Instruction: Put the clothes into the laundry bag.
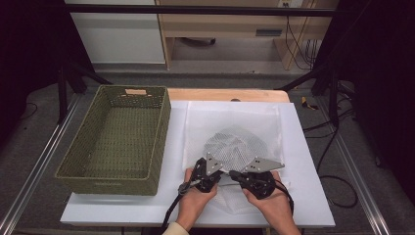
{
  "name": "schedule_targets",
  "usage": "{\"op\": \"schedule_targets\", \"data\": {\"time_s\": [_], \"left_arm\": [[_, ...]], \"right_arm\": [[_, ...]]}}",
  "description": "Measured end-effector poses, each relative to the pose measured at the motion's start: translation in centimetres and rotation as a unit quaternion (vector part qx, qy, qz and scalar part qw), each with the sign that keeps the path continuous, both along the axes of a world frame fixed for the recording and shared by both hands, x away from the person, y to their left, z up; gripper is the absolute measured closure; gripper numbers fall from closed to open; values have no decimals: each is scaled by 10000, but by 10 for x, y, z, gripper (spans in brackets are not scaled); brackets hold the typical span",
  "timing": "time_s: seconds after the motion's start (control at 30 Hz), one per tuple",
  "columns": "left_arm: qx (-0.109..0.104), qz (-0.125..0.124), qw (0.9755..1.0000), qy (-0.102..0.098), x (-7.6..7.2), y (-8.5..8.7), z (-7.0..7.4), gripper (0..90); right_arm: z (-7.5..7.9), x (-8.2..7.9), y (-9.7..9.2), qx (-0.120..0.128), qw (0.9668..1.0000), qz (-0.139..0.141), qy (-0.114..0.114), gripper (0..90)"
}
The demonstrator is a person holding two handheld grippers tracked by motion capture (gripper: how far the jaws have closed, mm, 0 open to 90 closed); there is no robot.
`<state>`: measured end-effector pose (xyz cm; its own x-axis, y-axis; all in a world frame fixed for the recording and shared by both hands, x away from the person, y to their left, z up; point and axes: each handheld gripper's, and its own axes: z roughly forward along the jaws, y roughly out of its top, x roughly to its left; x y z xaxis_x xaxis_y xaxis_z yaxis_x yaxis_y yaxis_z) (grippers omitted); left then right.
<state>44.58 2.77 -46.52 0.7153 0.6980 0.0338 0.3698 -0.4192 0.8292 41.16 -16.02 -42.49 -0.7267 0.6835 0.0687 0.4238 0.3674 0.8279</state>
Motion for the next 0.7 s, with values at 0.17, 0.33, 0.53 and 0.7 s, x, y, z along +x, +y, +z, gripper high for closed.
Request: {"op": "schedule_targets", "data": {"time_s": [0.17, 0.33, 0.53, 0.7], "left_arm": [[3, 36, 10000, -1, 2, 2, -1, 900], [-14, 54, 10000, -4, 3, 2, -1, 900], [-14, 89, 10000, -11, 5, 2, -2, 900], [16, 110, 9999, -11, 7, 1, -1, 900]], "right_arm": [[-2, 0, 2, -24, 10000, 14, 15, 897], [-2, -1, 2, -37, 10000, 39, 21, 897], [-5, -2, 4, -82, 9999, 56, 63, 897], [-5, -2, 3, -70, 9999, 39, 78, 897]]}}
